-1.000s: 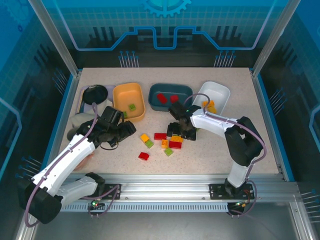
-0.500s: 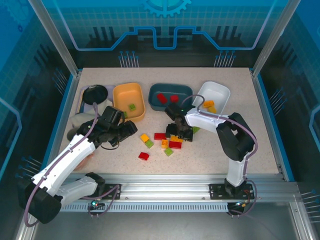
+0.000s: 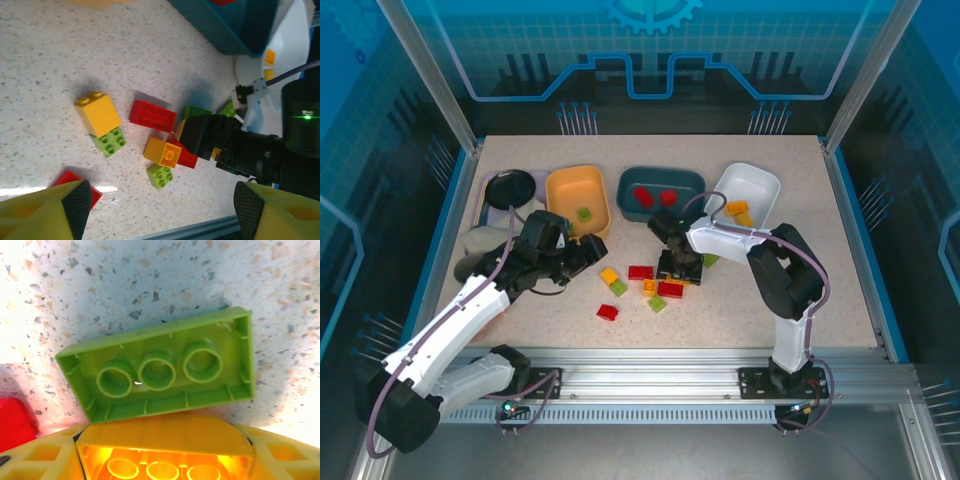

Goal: Sort the legos into containers by color

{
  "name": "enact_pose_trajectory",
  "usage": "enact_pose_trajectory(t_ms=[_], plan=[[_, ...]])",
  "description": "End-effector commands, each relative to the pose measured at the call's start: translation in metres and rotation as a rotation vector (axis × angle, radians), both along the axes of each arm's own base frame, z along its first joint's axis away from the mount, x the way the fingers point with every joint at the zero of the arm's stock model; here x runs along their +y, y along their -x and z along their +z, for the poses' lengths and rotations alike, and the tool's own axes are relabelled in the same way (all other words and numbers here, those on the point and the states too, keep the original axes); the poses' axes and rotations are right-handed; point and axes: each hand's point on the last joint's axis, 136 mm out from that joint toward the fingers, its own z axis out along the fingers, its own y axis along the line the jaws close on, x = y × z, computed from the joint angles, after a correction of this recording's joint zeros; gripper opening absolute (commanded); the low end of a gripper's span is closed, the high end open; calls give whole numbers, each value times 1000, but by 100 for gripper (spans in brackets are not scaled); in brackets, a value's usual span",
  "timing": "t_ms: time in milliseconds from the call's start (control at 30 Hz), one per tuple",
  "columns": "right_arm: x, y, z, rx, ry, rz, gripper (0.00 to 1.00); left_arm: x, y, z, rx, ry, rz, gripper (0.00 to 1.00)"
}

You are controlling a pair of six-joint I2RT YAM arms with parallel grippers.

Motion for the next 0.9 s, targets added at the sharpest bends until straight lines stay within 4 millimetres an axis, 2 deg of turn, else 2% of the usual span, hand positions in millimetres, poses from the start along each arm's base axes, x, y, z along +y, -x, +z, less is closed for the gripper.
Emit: enact_pose_trajectory(t_ms=[0,100,167,233,300,400,533,667,800,867], plan=[[-9,-6,42,-96,29,40,47,-15,-4,16,-55,55,-63,78],[-27,-20,81,-193,44,51,47,-24,-13,30,-85,74,-83,78],[-49,-38,108,-275,59,41,47,-32,-22,38,-107,84,-102,78],[-74,-60,126,-336,79,19,47,-43,-33,46,-125,95,-123,78],[-100,-85,135,-368,84,-28,47,-55,-43,49,-133,96,-149,78],[-136,-131,137,-396,79,-101,47,-74,-59,53,-139,89,-188,78],[-173,-192,119,-368,84,-162,49,-99,-78,52,-134,69,-230,78],[-196,-236,89,-311,64,-201,50,-118,-91,40,-102,30,-268,77],[-201,-257,61,-252,49,-187,56,-134,-97,25,-61,-17,-316,77],[-200,-263,55,-240,40,-174,61,-141,-96,16,-41,-43,-339,77]])
